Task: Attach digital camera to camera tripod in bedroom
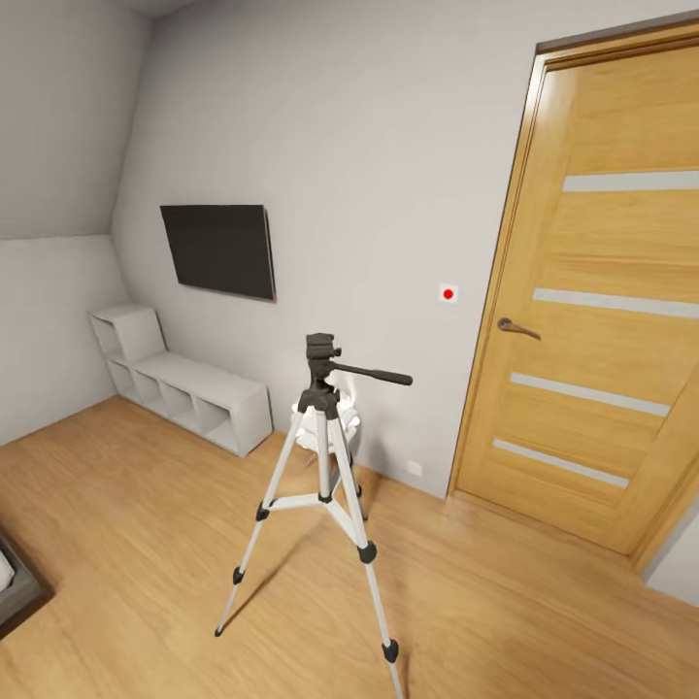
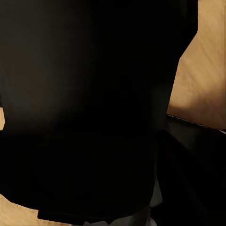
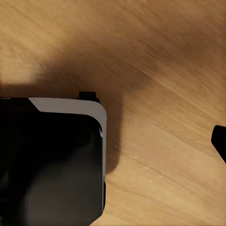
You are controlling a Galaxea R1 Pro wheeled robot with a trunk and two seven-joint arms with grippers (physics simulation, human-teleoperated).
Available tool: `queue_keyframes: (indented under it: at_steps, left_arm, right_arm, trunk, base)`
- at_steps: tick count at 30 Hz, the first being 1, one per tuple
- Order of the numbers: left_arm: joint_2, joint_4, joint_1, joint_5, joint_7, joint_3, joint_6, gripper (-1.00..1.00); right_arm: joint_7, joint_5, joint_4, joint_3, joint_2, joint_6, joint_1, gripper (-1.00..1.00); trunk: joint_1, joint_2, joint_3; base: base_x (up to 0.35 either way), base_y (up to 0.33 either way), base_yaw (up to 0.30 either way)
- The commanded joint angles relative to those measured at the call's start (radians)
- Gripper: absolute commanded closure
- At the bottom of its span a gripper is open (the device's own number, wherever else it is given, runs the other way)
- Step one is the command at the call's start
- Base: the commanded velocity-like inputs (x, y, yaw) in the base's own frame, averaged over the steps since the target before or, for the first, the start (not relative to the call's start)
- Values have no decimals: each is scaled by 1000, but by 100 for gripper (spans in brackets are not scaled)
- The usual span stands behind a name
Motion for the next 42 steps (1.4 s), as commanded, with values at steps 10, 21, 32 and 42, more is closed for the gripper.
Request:
queue_keyframes:
  at_steps: [10, 21, 32, 42]
  left_arm:
    - [0, 1, -1, 7, -3, -8, -3, 100]
    - [0, 1, -1, 7, -3, -8, -3, 100]
    - [0, 1, -1, 7, -3, -8, -3, 100]
    - [0, 1, -1, 7, -3, -8, -3, 100]
  right_arm:
    - [-1, -6, 3, 7, -2, -5, -2, -100]
    - [-1, -6, 3, 7, -2, -4, -2, -100]
    - [-3, -6, 3, 7, -3, -3, -2, -100]
    - [0, -6, 3, 7, -3, -4, -2, -100]
  trunk:
    - [1, -2, -2]
    - [1, -2, -2]
    - [1, -2, -2]
    - [1, -2, -2]
  base:
    - [6, 0, 143]
    - [0, 0, 262]
    - [0, 0, 62]
    - [0, 0, 4]
